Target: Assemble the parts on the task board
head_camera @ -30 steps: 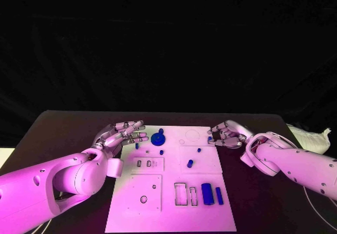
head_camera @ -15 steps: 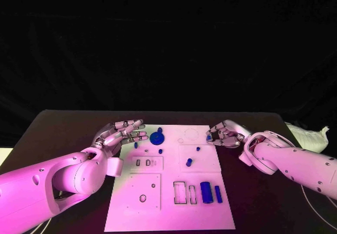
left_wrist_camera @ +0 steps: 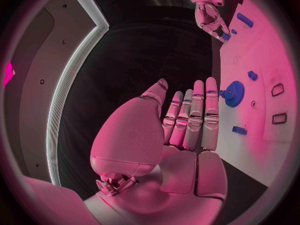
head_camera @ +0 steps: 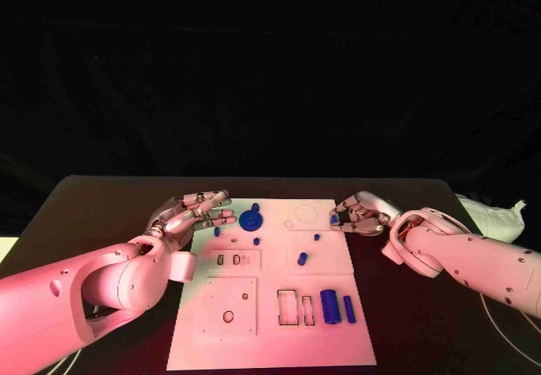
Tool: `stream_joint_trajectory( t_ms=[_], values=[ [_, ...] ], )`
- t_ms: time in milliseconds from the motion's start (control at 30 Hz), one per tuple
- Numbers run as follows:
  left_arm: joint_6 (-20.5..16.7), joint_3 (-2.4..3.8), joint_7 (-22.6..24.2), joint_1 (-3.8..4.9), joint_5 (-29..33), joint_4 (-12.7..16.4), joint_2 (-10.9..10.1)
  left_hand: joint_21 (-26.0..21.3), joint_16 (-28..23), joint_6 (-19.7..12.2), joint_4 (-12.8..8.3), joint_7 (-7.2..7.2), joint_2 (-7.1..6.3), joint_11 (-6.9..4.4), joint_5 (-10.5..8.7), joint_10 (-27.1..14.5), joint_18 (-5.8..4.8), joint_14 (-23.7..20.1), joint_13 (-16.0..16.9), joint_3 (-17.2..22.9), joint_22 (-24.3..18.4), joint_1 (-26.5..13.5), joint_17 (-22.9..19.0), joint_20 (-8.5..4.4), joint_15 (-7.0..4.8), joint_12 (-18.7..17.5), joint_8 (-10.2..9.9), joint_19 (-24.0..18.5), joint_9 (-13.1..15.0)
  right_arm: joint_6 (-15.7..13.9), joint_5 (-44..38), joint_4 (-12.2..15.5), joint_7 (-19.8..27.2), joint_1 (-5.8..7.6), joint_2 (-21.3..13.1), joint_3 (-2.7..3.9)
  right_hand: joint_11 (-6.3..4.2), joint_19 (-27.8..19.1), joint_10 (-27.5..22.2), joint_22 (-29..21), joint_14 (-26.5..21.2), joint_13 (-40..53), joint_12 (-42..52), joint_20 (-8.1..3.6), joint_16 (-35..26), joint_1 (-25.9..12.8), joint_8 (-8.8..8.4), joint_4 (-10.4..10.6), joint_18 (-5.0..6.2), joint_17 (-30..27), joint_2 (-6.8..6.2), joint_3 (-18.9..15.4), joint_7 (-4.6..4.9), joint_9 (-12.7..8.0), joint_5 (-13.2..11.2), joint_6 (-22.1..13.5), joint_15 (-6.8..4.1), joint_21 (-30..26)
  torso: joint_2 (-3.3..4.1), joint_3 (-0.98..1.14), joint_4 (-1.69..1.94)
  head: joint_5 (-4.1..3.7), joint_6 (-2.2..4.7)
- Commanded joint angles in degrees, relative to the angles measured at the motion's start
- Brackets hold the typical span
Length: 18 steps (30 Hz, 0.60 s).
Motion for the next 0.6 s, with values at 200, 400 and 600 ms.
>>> stream_joint_trajectory(
  t_ms=[200,400,600],
  values=[
    [0.94,0.04,0.6,0.03,-0.35,0.12,0.1,-0.37,-0.31,0.38,-0.26,-0.11,0.58,-0.1,-0.16,0.39,0.6,0.28,-0.02,-0.04,-0.05,-0.06,0.1,-0.01,0.22,-0.11,-0.27,0.55,-0.02,1.51,-1.1,-0.68,-0.43,-0.05,0.29,0.01,-0.31,0.2,0.14,0.09,4.37,0.16,0.41,-0.31,0.41,-0.18,0.35,-0.17,-0.65,7.95,0.7,0.19,-0.05,0.08,-0.41,0.71,-0.38,0.18,-0.03,0.01,0.03,-0.12,-0.1],
    [0.92,0.04,0.58,0.03,-0.35,0.11,0.08,-0.37,-0.31,0.38,-0.26,-0.11,0.58,-0.1,-0.16,0.39,0.6,0.28,-0.02,-0.04,-0.05,-0.06,0.1,-0.01,0.22,-0.11,-0.27,0.55,-0.02,1.91,-1.63,-1.13,-0.88,-0.04,0.5,0.01,-0.35,0.24,0.22,0.17,4.39,0.24,0.53,-0.34,0.47,-0.18,0.39,-0.18,-0.66,8.06,0.79,0.23,-0.1,0.1,-0.43,0.84,-0.42,0.22,0.01,0.02,0.02,-0.12,-0.18],
    [0.92,0.04,0.58,0.03,-0.35,0.13,0.09,-0.37,-0.31,0.38,-0.26,-0.11,0.58,-0.1,-0.16,0.39,0.6,0.28,-0.02,-0.04,-0.05,-0.06,0.1,-0.01,0.22,-0.11,-0.27,0.55,-0.02,2.2,-1.91,-1.27,-1.05,-0.04,0.72,0.01,-0.42,0.28,0.33,0.25,4.41,0.37,0.71,-0.38,0.51,-0.16,0.43,-0.25,-0.68,8.14,0.88,0.28,-0.18,0.13,-0.53,1.02,-0.47,0.26,0.01,0.01,-0.01,-0.17,-0.3]
  ],
)
